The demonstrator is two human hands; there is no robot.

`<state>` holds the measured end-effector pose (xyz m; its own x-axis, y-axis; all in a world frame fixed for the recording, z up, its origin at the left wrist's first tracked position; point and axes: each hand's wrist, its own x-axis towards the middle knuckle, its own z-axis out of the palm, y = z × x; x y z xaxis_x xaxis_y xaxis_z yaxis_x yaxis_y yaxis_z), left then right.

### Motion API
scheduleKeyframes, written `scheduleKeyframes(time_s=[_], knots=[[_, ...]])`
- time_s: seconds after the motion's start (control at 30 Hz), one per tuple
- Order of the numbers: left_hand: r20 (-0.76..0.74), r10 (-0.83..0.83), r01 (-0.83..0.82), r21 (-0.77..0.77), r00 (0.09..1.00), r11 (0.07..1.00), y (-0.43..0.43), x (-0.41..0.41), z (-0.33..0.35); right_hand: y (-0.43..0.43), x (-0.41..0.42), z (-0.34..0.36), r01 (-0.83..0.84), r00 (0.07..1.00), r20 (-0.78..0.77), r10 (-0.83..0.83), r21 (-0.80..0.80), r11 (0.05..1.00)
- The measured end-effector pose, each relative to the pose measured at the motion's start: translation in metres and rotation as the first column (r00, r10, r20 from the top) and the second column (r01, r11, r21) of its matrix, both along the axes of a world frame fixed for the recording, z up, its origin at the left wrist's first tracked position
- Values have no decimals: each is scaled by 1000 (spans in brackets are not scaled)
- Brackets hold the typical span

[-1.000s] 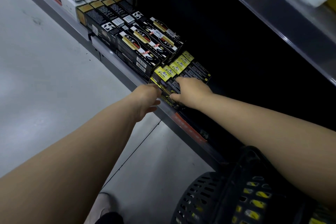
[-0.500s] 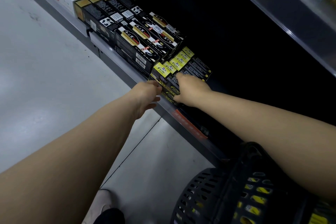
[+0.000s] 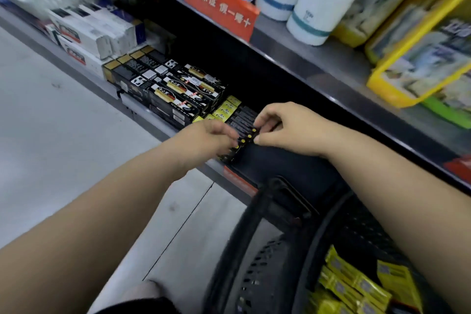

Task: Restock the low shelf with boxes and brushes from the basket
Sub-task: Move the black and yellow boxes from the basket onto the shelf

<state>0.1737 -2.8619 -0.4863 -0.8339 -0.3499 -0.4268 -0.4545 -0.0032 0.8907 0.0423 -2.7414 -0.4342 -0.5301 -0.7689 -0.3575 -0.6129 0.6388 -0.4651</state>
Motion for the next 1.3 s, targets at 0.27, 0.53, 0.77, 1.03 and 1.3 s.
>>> scheduleKeyframes(time_s=[0.27,0.53,0.77,1.03,1.3], knots=[[-170,-479,368,-442,861,818,120,25,96,169,49,53,289,954,172,-245,-310,906],[38,-768,702,-438,639,562,227,31,76,338,69,-20,533,845,-3,-534,70,843],[71,-718,707,-264,692,655,256,28,44,366,75,-80,475,880,-98,-465,221,852],[41,-589,583,-210,807,785,266,19,38,360,88,-25,666,727,46,-685,-289,688],[-37,-756,751,-94,653,653,287,26,37,342,131,-4,864,485,531,-695,-416,284]])
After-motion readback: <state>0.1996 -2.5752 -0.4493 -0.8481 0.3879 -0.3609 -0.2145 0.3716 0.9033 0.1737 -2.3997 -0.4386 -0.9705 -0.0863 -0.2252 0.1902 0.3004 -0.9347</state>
